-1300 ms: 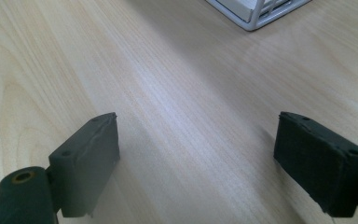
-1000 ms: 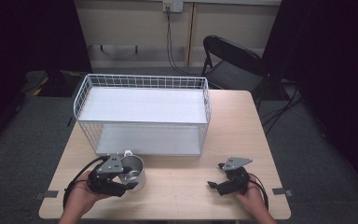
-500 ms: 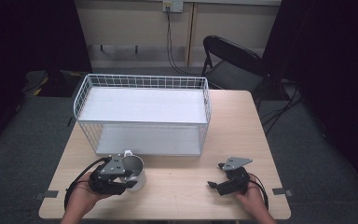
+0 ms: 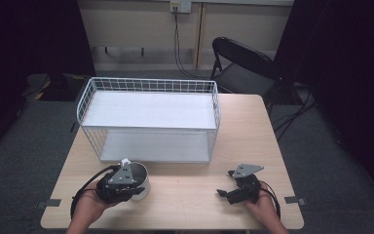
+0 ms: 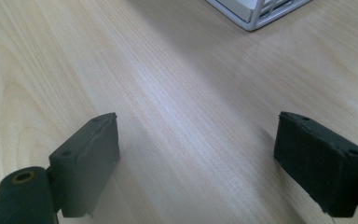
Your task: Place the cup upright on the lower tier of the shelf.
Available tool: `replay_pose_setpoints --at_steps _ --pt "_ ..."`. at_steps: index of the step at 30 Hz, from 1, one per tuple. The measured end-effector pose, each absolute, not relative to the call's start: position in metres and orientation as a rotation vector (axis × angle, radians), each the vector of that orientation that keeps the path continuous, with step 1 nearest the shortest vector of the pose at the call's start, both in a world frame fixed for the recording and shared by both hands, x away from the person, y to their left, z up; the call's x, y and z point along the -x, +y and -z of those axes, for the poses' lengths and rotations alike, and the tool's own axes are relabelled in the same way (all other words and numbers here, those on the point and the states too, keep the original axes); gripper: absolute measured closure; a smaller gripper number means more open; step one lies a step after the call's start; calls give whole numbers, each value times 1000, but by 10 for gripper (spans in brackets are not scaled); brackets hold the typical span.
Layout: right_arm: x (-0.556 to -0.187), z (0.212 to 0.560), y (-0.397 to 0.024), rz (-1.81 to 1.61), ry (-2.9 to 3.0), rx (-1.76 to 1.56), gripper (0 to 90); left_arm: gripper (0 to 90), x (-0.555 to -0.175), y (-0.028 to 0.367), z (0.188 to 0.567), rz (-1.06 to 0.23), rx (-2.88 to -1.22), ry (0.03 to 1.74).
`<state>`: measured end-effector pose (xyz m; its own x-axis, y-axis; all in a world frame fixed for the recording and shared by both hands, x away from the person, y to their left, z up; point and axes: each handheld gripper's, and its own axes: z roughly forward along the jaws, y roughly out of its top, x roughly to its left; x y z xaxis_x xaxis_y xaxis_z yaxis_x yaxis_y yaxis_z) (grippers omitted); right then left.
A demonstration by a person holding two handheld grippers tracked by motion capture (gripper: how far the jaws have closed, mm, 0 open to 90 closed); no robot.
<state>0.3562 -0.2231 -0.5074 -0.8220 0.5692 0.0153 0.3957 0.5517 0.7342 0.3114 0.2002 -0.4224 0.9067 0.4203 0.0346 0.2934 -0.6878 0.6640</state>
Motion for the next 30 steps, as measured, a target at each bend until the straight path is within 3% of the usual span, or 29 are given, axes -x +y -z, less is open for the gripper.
replay_pose_setpoints --at_steps 30 --pt "-356 507 -223 -1130 2564 -809 133 826 -318 203 412 -373 -2333 569"
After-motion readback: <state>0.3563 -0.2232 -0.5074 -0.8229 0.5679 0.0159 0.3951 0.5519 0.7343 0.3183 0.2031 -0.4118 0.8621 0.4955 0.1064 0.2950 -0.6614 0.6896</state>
